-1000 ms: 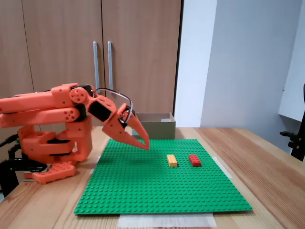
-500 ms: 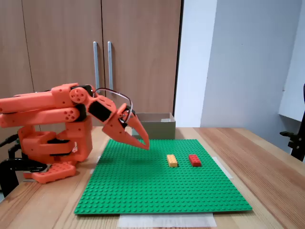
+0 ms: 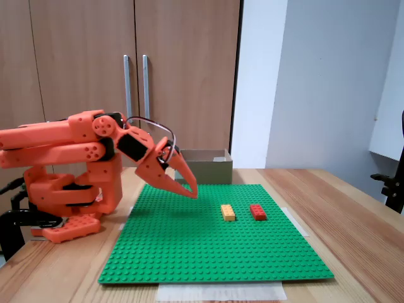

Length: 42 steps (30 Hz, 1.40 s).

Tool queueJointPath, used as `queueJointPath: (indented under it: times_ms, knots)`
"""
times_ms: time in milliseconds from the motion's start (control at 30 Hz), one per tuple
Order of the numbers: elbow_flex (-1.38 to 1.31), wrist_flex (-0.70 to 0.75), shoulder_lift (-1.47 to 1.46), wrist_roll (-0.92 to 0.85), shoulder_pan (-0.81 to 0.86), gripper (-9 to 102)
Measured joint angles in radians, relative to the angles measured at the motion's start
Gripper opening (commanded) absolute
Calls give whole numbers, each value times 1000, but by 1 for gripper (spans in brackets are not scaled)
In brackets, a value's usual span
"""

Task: Pick the red lego block and put it in the box.

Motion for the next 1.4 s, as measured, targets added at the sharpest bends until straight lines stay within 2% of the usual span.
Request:
queueJointPath:
  times_ms: [300,667,1067,1267,1400]
  knots:
    - [-281,74,-337,29,5,-1]
    - [-879,305,-877,34,17,-1]
    - [-1427,508,-1353,-12,35,13]
    - [-1623,525,-1569,-44,35,16]
    - [-1733,525,-1707,-51,44,23]
